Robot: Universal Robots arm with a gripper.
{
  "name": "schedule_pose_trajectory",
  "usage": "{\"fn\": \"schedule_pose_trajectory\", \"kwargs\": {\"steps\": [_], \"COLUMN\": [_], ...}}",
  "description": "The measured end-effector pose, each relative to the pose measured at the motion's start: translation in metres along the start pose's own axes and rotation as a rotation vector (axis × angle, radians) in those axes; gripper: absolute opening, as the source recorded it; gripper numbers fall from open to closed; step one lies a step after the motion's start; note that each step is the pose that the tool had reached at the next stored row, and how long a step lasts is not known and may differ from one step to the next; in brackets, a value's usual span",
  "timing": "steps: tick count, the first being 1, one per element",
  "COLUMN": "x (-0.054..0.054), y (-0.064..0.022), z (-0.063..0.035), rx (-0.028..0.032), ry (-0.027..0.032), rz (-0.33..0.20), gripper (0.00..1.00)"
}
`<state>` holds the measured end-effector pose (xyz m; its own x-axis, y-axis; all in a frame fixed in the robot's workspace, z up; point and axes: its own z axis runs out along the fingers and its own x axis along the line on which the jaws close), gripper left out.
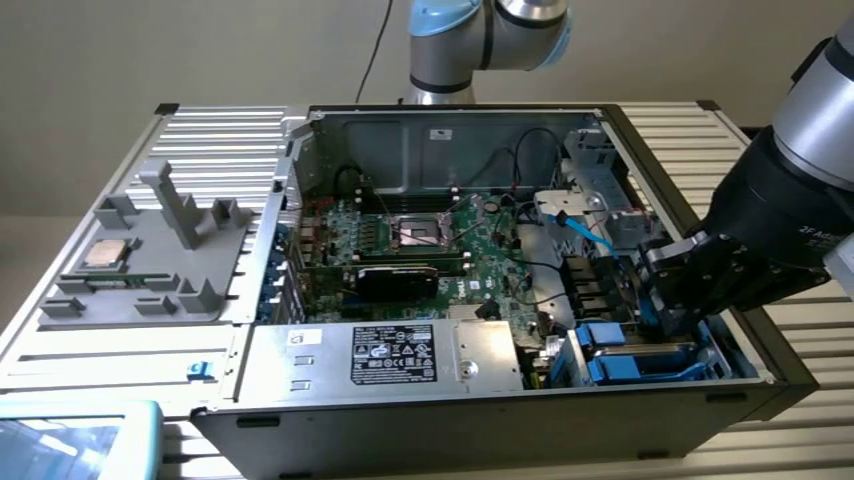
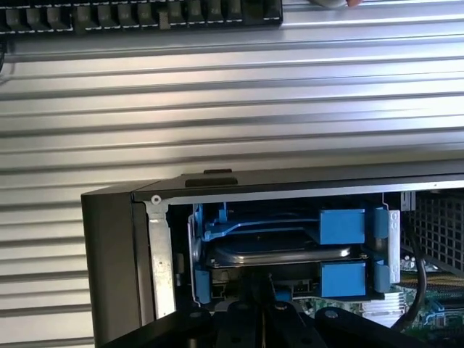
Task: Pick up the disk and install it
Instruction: 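Insert the second disk wire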
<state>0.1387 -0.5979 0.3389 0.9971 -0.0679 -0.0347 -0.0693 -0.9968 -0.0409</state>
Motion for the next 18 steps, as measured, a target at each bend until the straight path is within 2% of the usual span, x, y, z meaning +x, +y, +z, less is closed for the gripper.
{"fn": "schedule_pose_trajectory", "kwargs": {"steps": [3, 6, 8, 13, 18], "x": [0.0, -0.001, -0.001, -0.004, -0.007], "y": [-0.0001, -0.0014, -0.0054, -0.0214, -0.036], "z": [-0.0022, -0.0156, -0.0245, -0.0374, -0.0405], "rx": [0.0011, 0.0, -0.0034, -0.0237, -0.0472], "ry": [-0.0001, 0.0, 0.0002, 0.0016, 0.0033], "rz": [0.0, 0.0, 0.0, 0.0, 0.001], "gripper": [0.11, 0.11, 0.11, 0.11, 0.11]}}
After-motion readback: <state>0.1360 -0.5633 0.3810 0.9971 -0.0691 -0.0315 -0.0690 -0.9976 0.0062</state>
